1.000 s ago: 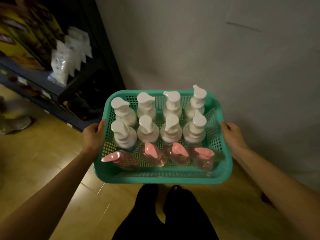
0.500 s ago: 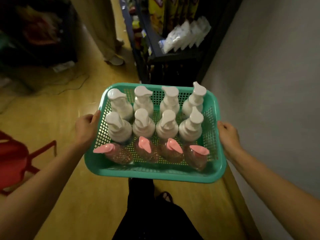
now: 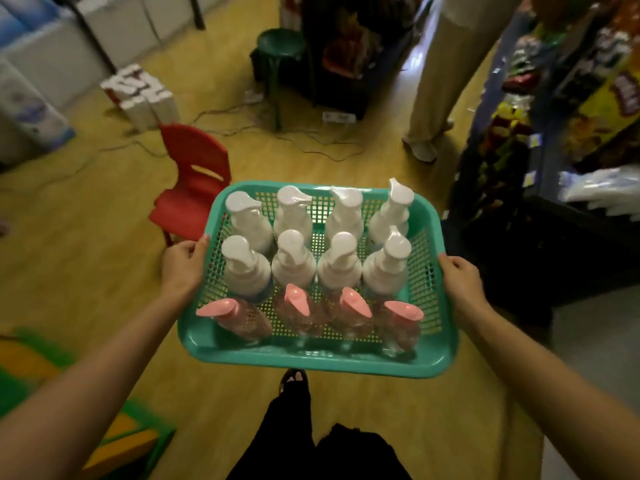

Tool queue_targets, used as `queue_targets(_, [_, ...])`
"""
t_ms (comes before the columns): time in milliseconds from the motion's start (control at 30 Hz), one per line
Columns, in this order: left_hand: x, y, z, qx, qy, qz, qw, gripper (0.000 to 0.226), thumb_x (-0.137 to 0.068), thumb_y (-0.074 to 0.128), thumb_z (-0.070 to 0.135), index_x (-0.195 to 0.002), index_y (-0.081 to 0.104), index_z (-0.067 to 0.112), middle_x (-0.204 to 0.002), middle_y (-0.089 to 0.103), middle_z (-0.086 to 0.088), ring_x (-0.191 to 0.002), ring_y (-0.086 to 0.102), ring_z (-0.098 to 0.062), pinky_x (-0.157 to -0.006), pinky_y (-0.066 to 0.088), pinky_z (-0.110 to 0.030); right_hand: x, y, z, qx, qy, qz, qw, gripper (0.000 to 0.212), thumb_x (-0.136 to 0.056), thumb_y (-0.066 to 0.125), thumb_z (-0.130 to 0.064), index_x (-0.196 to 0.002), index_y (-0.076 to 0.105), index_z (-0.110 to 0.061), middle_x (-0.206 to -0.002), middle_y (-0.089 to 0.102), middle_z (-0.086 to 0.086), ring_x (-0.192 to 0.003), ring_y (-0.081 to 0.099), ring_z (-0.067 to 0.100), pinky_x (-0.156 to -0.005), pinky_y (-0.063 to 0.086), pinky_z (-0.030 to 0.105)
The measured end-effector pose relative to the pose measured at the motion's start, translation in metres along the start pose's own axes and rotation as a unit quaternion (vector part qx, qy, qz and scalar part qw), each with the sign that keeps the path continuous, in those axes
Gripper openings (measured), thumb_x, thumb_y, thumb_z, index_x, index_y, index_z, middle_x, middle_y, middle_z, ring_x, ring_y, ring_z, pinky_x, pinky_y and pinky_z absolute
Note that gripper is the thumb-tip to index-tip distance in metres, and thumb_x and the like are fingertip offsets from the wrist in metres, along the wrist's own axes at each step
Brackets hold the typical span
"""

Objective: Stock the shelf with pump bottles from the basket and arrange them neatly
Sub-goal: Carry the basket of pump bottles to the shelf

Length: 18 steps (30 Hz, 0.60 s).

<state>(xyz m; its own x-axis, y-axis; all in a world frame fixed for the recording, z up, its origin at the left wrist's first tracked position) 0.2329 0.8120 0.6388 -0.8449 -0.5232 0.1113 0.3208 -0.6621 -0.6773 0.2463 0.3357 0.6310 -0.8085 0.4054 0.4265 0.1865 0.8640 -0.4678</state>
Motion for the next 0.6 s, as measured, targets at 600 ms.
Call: queue_targets(600, [0.010,-0.187,-0.200,0.024,-0.285,0.257,0.923,0.051,-0.093,0.045,0.032,-0.050,0.040,0.006,-0.053,0.038,-0.013,-0.053,0.030,-0.019,-0.052,0.019,-0.031,0.007,0.378,-0.195,0.187,-0.162,-0.324,0.913,0.035,-0.093,0.041,-0.041,-0.090,0.058,-0.010,-0.083,0.064,0.010,-0.075,0.065,0.024,-0.063,0.055,0.036])
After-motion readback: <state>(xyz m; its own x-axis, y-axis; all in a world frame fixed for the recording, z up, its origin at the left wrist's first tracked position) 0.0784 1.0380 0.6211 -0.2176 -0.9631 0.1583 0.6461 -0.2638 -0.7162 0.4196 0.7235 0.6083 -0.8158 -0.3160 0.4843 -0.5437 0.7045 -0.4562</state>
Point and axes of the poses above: each hand's wrist, its own x-axis away from the middle knuckle, its own y-axis out of the palm, z = x × y, the point moved 9 cm from there along -x, towards the middle knuckle
